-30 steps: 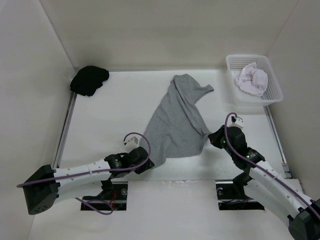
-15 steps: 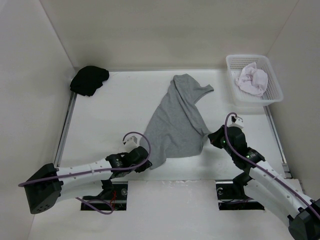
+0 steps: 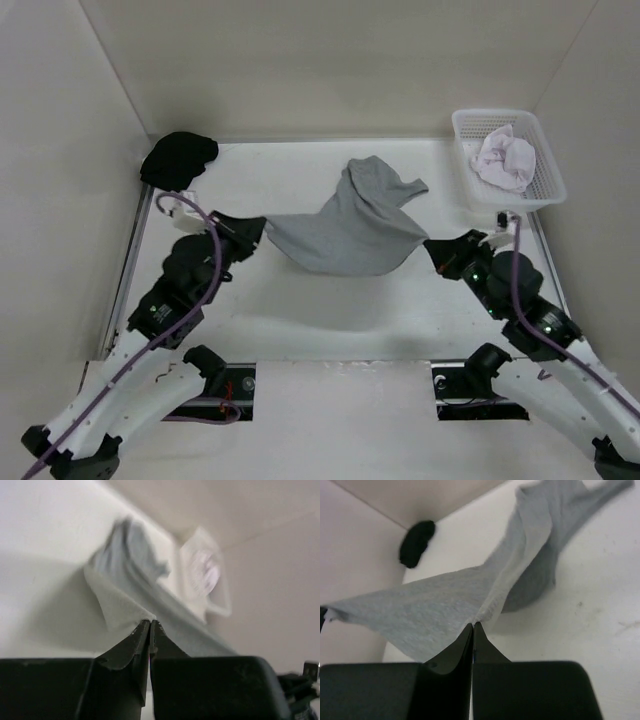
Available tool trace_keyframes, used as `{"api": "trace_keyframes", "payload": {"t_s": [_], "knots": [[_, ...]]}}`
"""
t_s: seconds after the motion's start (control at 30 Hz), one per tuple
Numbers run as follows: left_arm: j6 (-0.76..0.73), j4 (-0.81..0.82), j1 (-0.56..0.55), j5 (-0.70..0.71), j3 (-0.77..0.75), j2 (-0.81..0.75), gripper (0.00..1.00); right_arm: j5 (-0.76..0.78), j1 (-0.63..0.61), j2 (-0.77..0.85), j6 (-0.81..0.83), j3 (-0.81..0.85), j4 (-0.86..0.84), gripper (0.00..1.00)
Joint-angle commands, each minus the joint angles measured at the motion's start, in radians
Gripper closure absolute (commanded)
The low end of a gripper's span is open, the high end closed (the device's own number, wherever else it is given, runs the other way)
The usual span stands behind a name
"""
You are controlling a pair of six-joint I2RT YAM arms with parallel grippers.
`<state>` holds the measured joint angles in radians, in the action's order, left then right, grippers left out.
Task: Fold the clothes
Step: Flatten the tank top out
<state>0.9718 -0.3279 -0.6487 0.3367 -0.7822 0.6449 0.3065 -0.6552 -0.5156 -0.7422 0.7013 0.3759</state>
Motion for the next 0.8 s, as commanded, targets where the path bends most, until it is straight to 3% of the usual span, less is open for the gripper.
{"api": "trace_keyframes", "payload": {"t_s": [0.0,0.17,0.27,0.43,0.57,0.67,0.77], "knots": [[-0.16,0.125,0.103,-0.053,-0.217,-0.004,1.0,0.172,-0.126,0.012,0.081,0.265,0.053,1.0],[-0.217,0.176,0.168,-0.039,-0.467,-0.011,1.0,0.373,-0.39,-0.044,0.237,0.639,0.037,1.0],[-0.278,0.196,0.217,-0.01,-0.655,0.022,1.0,0.527,-0.554,-0.159,0.471,0.876,-0.084,1.0],[-0.314,0.211,0.22,0.021,-0.723,0.104,0.99,0.602,-0.645,-0.312,0.716,1.009,-0.236,1.0],[-0.323,0.242,0.264,0.044,-0.605,0.185,0.99,0.559,-0.513,-0.437,0.782,0.98,-0.292,1.0],[-0.277,0.263,0.361,0.006,-0.525,0.249,0.99,0.39,-0.305,-0.494,0.686,0.919,-0.285,1.0],[-0.222,0.302,0.467,-0.053,-0.488,0.344,0.99,0.142,-0.018,-0.61,0.493,0.912,-0.226,1.0]]}}
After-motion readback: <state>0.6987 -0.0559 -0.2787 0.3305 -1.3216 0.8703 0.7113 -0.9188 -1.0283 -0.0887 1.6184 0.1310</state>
